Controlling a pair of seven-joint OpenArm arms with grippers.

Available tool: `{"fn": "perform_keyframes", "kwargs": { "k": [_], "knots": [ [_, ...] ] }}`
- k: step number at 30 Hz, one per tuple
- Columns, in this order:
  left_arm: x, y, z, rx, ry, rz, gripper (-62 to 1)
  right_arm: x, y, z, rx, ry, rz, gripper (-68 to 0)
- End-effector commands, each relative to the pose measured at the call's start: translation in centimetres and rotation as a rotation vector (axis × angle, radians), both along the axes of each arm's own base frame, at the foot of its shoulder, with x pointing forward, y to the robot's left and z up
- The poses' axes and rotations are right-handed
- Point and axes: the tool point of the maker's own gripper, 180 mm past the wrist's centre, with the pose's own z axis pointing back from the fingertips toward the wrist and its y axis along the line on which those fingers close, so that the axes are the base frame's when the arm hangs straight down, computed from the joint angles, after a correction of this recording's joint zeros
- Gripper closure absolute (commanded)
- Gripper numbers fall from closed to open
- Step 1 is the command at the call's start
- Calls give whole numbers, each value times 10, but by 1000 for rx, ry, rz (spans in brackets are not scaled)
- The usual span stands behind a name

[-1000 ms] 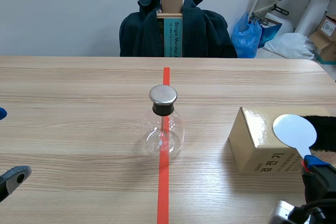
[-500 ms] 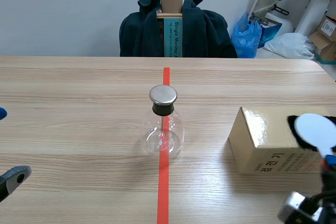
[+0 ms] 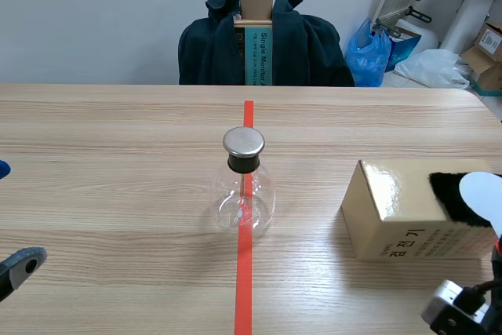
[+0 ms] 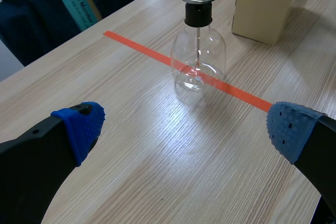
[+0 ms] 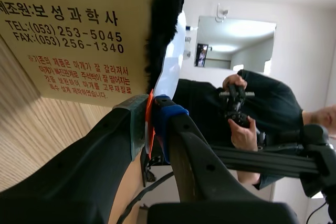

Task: Do the electroscope experiment.
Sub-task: 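Rub the plate on the fur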

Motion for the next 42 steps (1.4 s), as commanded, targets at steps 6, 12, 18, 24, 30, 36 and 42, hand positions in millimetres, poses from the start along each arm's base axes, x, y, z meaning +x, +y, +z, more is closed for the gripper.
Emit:
{"fn": "perform_keyframes", "kwargs": {
  "k": [6,12,18,24,30,36,42],
  "knots": [
    [4,-3,10,-25,-31,-3,-623,3,37,9,-7,-44,212,-8],
    [4,-3,10,-25,-31,-3,-623,3,-9,14,-20,-62,-29,-8],
    [4,-3,10,-24,-31,-3,-623,4,31,10,3,-50,171,-8],
    [4,-3,10,-24,-31,-3,-623,2,-17,15,-8,-70,-72,-8],
    [4,-3,10,-24,-31,-3,-623,4,28,12,6,-57,179,-8],
    [4,-3,10,-24,-31,-3,-623,3,-2,14,-2,-66,15,-8],
    [4,-3,10,-24,-31,-3,-623,0,6,11,-2,-52,63,-8]
  ]
}}
